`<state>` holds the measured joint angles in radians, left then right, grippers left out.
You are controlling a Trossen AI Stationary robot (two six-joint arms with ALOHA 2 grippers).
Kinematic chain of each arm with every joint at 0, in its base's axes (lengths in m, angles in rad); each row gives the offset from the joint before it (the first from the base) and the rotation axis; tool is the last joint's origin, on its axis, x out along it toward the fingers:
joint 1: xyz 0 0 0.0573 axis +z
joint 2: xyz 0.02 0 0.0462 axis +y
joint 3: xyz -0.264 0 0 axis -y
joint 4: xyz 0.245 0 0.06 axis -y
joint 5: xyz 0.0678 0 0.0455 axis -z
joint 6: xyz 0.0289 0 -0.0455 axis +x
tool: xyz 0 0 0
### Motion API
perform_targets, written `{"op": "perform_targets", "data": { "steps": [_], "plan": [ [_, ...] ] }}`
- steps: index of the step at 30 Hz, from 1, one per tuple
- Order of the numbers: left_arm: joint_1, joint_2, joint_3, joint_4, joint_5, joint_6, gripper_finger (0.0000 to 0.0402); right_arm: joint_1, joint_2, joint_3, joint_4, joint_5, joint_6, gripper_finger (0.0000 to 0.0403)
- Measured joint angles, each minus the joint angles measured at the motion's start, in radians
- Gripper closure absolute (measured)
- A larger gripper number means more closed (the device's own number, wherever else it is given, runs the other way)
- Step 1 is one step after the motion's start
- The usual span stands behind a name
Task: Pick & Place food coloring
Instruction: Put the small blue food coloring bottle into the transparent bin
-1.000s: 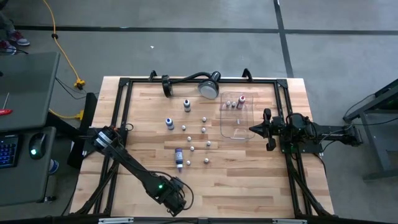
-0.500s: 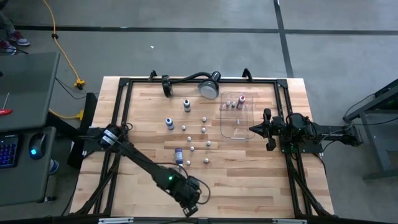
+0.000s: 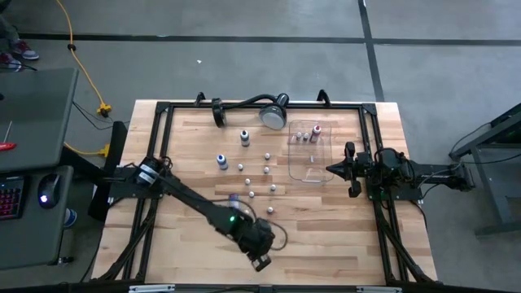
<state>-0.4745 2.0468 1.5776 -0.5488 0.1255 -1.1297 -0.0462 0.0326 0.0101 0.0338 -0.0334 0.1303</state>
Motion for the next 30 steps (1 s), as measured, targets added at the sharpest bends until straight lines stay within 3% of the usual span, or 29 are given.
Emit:
{"op": "perform_targets", "data": {
  "steps": [5, 18, 26, 30],
  "plan": [
    [0.080, 0.000, 0.000, 0.080, 0.003, 0.038, 0.0360, 0.000, 0.000, 0.000, 0.000, 0.000, 0.000, 0.0402],
    [0.296, 0.000, 0.000, 0.156, 0.149, 0.118, 0.0360, 0.000, 0.000, 0.000, 0.000, 0.000, 0.000, 0.0402],
    [0.300, -0.002, 0.000, 0.127, 0.088, 0.302, 0.0360, 0.000, 0.000, 0.000, 0.000, 0.000, 0.000, 0.0402],
    [0.288, -0.002, 0.000, 0.037, 0.000, 0.382, 0.0360, 0.000, 0.000, 0.000, 0.000, 0.000, 0.000, 0.0402]
  ]
}}
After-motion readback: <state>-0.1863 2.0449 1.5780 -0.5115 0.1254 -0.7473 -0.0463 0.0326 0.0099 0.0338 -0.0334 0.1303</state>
